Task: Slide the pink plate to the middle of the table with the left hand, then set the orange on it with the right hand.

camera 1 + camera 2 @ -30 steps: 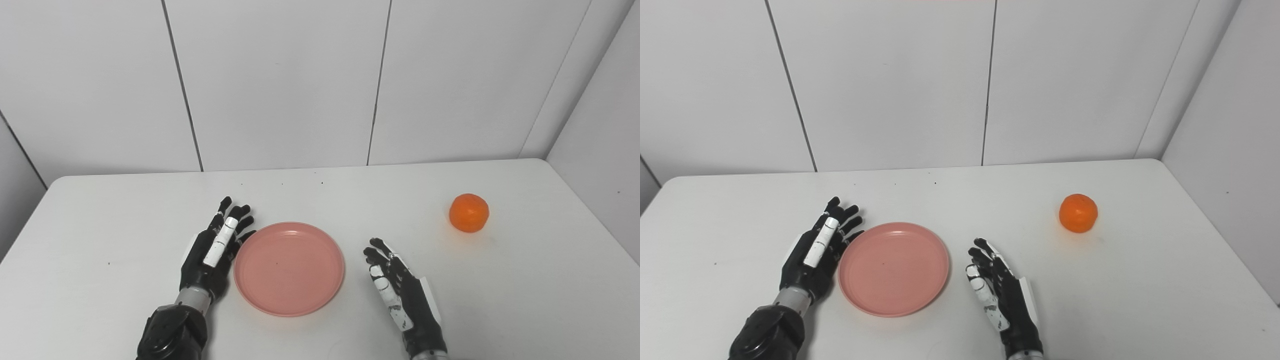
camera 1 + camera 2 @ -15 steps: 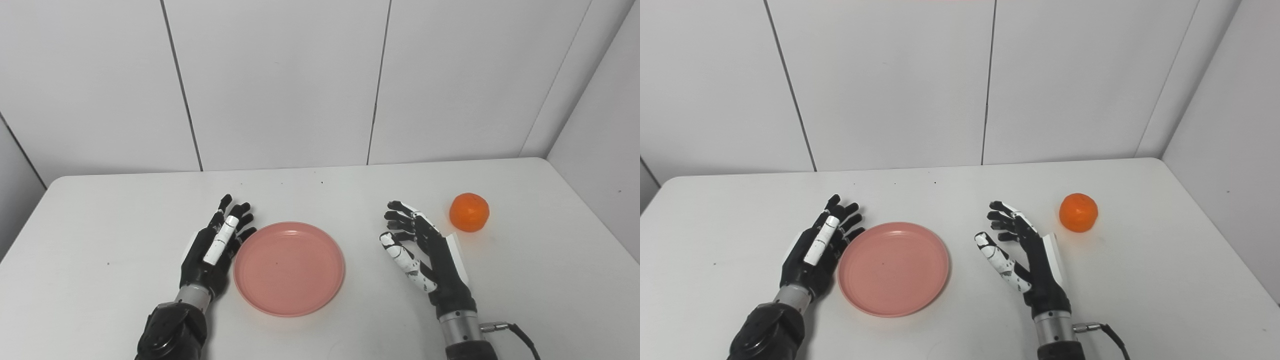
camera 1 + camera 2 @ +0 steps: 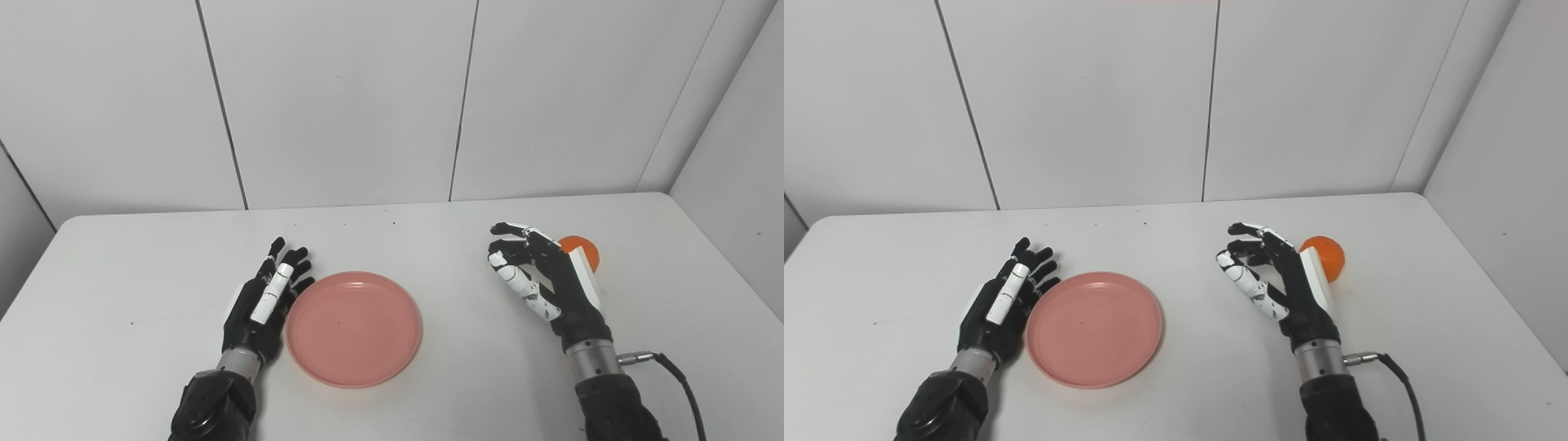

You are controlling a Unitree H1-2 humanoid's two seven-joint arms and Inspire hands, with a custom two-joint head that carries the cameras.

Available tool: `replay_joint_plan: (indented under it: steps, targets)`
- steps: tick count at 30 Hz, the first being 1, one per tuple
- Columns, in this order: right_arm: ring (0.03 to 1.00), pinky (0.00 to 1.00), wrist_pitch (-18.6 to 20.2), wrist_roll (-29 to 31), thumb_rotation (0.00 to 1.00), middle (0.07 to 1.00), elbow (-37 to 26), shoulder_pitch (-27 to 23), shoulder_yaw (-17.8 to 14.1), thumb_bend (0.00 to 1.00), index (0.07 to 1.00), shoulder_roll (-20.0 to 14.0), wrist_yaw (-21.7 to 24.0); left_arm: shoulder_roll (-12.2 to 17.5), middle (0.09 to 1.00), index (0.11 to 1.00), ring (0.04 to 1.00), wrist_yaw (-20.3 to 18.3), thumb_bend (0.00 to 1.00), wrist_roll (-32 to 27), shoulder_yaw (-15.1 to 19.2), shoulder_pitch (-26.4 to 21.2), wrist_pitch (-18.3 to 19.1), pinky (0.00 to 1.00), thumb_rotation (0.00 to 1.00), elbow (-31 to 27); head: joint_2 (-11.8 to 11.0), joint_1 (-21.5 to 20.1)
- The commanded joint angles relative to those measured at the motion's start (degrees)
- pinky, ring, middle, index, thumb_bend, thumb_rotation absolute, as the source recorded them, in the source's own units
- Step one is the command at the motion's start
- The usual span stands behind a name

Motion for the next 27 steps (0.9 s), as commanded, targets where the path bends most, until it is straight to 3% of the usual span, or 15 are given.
replay_joint_plan:
  steps: [1,6,13,16,19,27]
  targets:
    - [0.654,0.60,-1.2,-2.1,0.81,0.665,-2.1,-2.8,-0.4,0.80,0.703,-2.7,-0.1,-0.6,0.888,1.000,0.901,0.4,0.78,-0.1,-0.3,0.8,0.8,0.85,0.59,1.4,-0.1,0.0]
    - [0.660,0.63,0.1,-1.9,0.83,0.650,-1.4,-5.5,-2.6,0.82,0.642,-4.3,-0.7,-0.7,0.899,1.000,0.907,0.3,0.77,-0.3,-0.2,0.9,0.9,0.86,0.59,1.7,-0.1,0.0]
    - [0.666,0.62,0.0,-5.0,0.82,0.681,-0.2,-7.9,-2.8,0.83,0.657,-7.1,-0.3,-0.8,0.895,1.000,0.907,0.0,0.79,-0.4,-0.1,1.0,0.8,0.87,0.58,1.8,-0.3,0.1]
    - [0.652,0.58,-1.8,-14.7,0.85,0.683,0.6,-8.8,-0.2,0.85,0.673,-10.7,-1.5,-0.7,0.899,1.000,0.902,-0.2,0.79,-0.1,-0.3,0.8,0.7,0.87,0.58,2.1,-0.3,0.1]
    - [0.627,0.58,-4.5,-23.8,0.81,0.671,2.7,-9.8,2.4,0.83,0.692,-14.2,-4.3,-0.6,0.899,1.000,0.895,-0.3,0.78,-0.1,-0.3,0.8,0.8,0.86,0.59,2.1,-0.3,0.1]
    - [0.655,0.60,-3.8,-28.6,0.77,0.695,9.2,-12.2,2.3,0.83,0.694,-16.8,-7.2,-0.6,0.893,1.000,0.897,-0.4,0.79,0.1,-0.5,0.9,0.7,0.84,0.58,2.2,-0.2,0.4]
